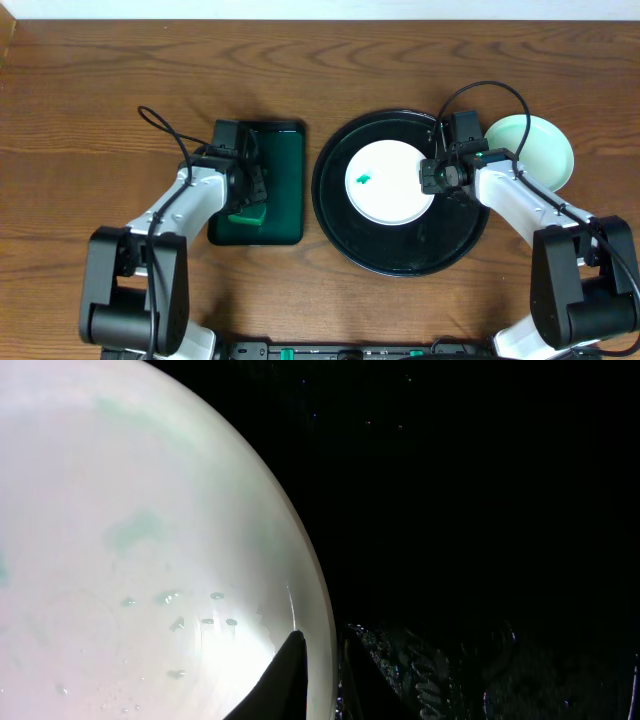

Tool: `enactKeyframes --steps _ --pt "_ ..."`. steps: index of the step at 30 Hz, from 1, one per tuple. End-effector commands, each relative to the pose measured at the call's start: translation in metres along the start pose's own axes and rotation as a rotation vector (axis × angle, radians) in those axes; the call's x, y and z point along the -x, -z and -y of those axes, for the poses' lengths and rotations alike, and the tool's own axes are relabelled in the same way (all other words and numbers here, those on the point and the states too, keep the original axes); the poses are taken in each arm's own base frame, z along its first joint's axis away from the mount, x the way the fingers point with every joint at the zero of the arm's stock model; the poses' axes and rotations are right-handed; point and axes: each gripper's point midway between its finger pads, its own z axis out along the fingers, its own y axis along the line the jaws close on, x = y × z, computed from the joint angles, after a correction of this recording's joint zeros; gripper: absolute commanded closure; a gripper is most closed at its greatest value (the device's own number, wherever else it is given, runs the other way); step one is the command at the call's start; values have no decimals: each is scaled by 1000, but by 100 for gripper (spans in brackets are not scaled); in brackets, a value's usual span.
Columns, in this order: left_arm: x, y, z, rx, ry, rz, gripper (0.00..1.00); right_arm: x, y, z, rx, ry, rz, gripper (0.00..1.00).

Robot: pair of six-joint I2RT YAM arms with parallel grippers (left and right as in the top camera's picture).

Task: Clean dirty plates on tray and stack at the side
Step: 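Grasp the green sponge with the left gripper and lift it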

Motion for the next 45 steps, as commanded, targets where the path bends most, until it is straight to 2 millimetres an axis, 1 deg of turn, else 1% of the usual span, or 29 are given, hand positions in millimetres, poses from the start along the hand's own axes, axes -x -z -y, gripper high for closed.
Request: enactKeyframes --steps 1,4,8,11,12,13,15,18,21,22,25,27,34,45 --pt "-22 -22 -13 51 6 -87 92 -4 -4 -2 1 7 -12 89" --pt "-16 -13 -9 42 5 -67 93 -4 -4 -2 1 7 -13 89" --pt "-1 14 -2 21 -1 -19 93 -4 -4 -2 1 7 -13 89" --pt "11 42 5 -14 -4 59 93 -4 -4 -2 2 7 -13 90" --pt "16 61 8 -36 -6 109 93 -4 -3 -5 17 7 -15 90" --pt "18 70 10 -47 -7 132 93 -5 -3 -6 26 7 -16 90" --pt "20 89 11 -67 -9 178 93 -5 -3 -10 44 7 -20 86" --pt "20 115 13 -94 -18 241 93 -5 -3 -10 49 7 -20 73" --pt "20 135 13 -115 -36 294 93 -5 -3 -11 54 7 -21 62" --pt "20 140 14 -120 -36 307 93 -5 -3 -11 54 6 -21 62" --pt "20 149 14 -132 -37 333 93 -5 -3 -11 54 7 -19 61" --pt "20 151 14 -134 -37 339 93 -4 -3 -11 55 5 -17 61" --pt "15 149 12 -125 -36 318 93 -4 -3 -11 54 3 -17 62" --pt "16 149 12 -131 -13 321 93 -4 -3 -11 54 3 -17 67"
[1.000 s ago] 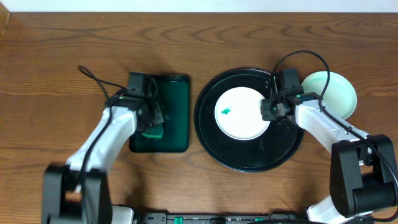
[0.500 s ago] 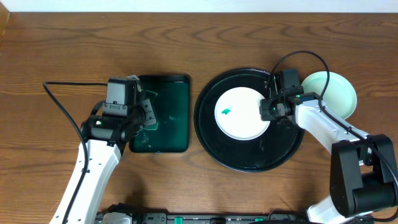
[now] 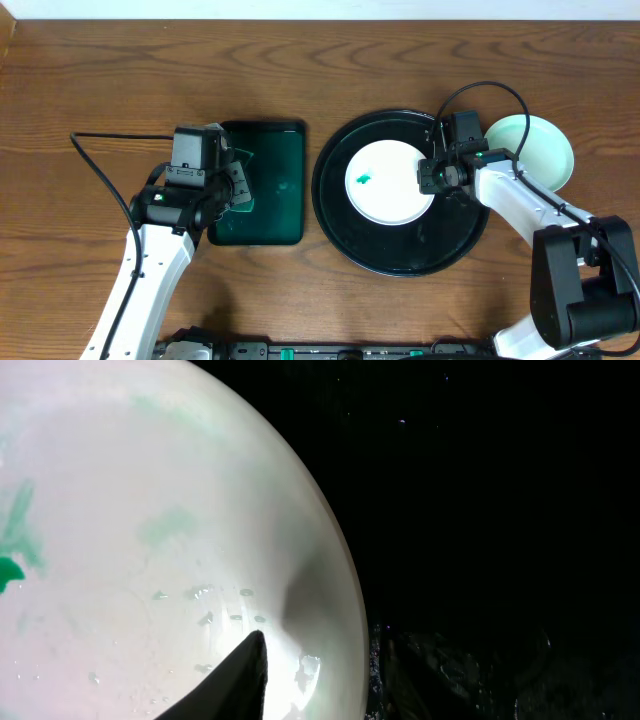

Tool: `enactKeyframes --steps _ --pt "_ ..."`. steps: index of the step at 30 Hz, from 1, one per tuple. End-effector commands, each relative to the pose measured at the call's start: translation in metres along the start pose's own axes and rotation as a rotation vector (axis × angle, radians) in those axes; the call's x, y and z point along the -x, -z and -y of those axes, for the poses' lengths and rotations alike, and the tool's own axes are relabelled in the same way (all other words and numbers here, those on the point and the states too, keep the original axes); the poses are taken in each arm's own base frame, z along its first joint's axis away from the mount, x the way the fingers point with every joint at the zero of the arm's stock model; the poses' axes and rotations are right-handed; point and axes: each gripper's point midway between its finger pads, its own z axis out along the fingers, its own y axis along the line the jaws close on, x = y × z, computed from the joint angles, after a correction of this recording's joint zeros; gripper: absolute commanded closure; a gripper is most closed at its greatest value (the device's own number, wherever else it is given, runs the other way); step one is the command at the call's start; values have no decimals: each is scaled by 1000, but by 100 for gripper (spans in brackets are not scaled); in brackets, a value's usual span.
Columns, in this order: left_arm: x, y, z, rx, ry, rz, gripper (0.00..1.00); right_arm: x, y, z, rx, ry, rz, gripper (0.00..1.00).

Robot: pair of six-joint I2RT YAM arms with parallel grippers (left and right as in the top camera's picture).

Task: Clean dirty plates on tray and stack at the side

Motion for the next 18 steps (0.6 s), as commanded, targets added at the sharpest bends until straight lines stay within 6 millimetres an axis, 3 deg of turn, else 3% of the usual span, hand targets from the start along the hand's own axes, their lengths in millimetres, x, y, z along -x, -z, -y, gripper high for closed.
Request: enactKeyframes --steps 1,18 --pt "9 7 3 -9 9 35 93 -4 -4 -3 6 2 -12 67" --pt "10 8 -18 43 83 23 93 -3 -4 -3 6 2 -10 70"
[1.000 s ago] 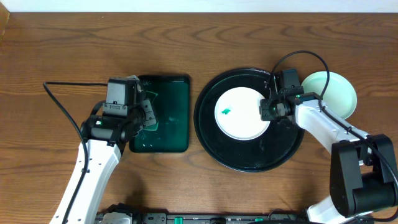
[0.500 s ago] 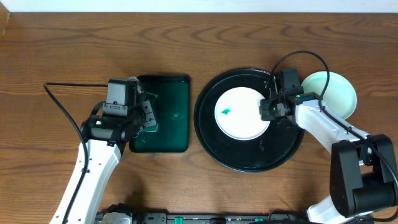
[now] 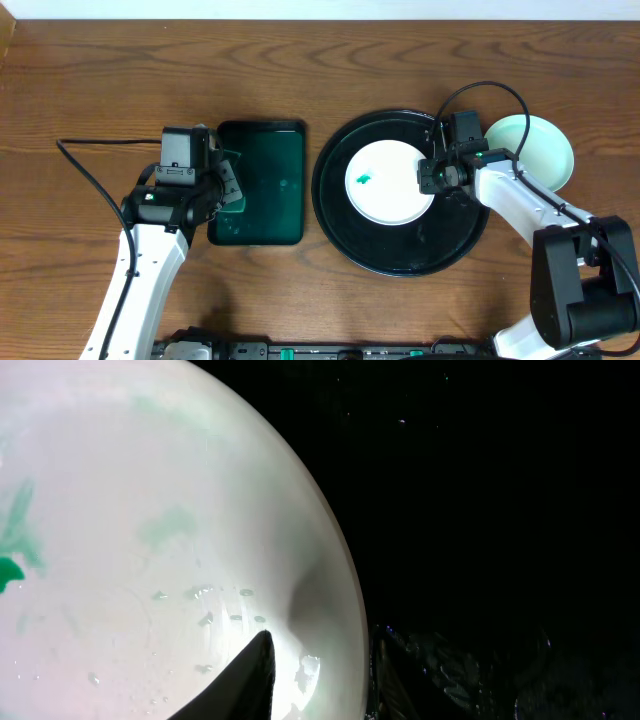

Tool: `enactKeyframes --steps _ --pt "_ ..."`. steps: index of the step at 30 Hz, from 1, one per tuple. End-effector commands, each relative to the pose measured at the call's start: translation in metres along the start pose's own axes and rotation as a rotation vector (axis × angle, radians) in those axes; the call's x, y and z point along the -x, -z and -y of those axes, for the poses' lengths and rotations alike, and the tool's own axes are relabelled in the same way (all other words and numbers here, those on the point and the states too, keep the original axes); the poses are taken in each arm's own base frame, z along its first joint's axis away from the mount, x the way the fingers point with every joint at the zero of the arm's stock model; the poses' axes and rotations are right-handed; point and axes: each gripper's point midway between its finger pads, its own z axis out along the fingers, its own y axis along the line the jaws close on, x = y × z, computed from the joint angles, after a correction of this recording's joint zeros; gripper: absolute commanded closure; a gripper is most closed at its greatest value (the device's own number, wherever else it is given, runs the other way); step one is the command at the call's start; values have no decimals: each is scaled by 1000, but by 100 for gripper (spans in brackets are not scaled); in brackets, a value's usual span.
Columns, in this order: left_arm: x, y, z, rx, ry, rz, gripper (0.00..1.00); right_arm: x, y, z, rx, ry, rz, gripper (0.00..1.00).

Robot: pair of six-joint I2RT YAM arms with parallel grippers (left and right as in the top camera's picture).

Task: Clean dirty plates on tray and stack at the side

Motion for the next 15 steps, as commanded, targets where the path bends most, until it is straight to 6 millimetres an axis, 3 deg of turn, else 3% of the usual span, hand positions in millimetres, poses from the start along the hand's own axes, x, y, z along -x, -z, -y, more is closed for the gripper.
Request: enactKeyframes --steps 1,4,8,15 --pt "7 7 1 4 9 26 93 -3 -4 -3 7 2 -9 70" --pt "6 6 0 7 4 21 93 -3 -4 -4 14 2 -11 68" --pt "5 6 -1 8 2 19 93 -4 -4 -4 16 3 -12 56" --pt "5 6 -1 8 2 18 93 -3 -4 -4 17 2 -11 53"
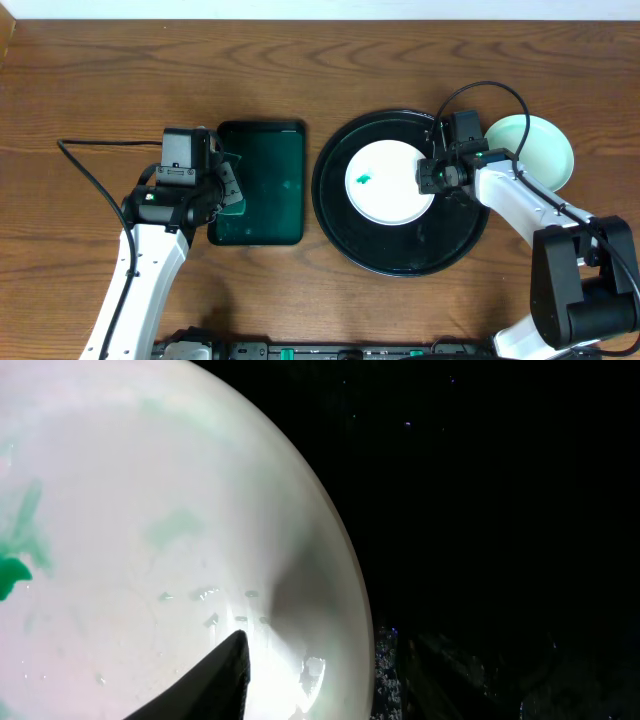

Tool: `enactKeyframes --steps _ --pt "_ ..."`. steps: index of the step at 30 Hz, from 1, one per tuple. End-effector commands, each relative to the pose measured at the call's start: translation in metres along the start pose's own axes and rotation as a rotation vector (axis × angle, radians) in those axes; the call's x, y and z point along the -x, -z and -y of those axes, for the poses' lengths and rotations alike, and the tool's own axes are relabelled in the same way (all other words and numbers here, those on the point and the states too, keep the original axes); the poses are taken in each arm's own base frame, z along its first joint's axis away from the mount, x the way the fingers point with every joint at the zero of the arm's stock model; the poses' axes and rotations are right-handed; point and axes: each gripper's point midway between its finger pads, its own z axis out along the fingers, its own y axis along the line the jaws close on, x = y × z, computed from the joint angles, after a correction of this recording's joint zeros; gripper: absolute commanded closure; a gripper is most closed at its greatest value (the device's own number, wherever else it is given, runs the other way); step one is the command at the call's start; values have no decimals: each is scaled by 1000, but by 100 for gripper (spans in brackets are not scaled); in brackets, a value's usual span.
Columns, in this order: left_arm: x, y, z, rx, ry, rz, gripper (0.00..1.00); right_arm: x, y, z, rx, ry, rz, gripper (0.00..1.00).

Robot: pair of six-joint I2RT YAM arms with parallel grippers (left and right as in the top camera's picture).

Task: Clean dirty plates on tray and stack at the side

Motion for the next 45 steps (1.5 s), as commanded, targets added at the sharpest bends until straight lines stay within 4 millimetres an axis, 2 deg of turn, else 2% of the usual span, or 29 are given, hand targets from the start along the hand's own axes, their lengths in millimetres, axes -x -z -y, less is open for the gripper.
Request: enactKeyframes --steps 1,4,5,6,7,8,17,20,25,31,38,45 --pt "7 6 1 1 2 27 93 -4 -4 -3 8 3 -12 51" --pt "6 6 0 2 2 24 93 -4 -4 -3 8 4 -12 42" --pt "6 5 0 3 2 22 93 -3 -4 -3 8 4 -11 34" --pt "5 5 0 4 2 20 93 -3 -4 -3 8 4 -10 21" --pt "5 5 0 5 3 19 93 -3 -4 -3 9 4 -8 4" --pt "4 4 -1 5 2 17 93 -2 -4 -3 9 4 -5 1" --pt "3 2 -1 9 -13 10 92 2 -4 -3 10 4 12 1" --pt "3 2 -1 9 -13 11 93 2 -4 -2 6 32 11 22" --pt "3 2 -1 8 -16 10 93 3 -4 -2 7 42 14 47" --pt "3 2 -1 9 -17 9 93 3 -4 -2 7 41 14 65" --pt "1 -3 -2 17 -23 -9 93 2 -4 -2 7 41 10 70" --pt "-5 -17 -5 39 -41 -58 93 2 -4 -1 -2 40 11 76"
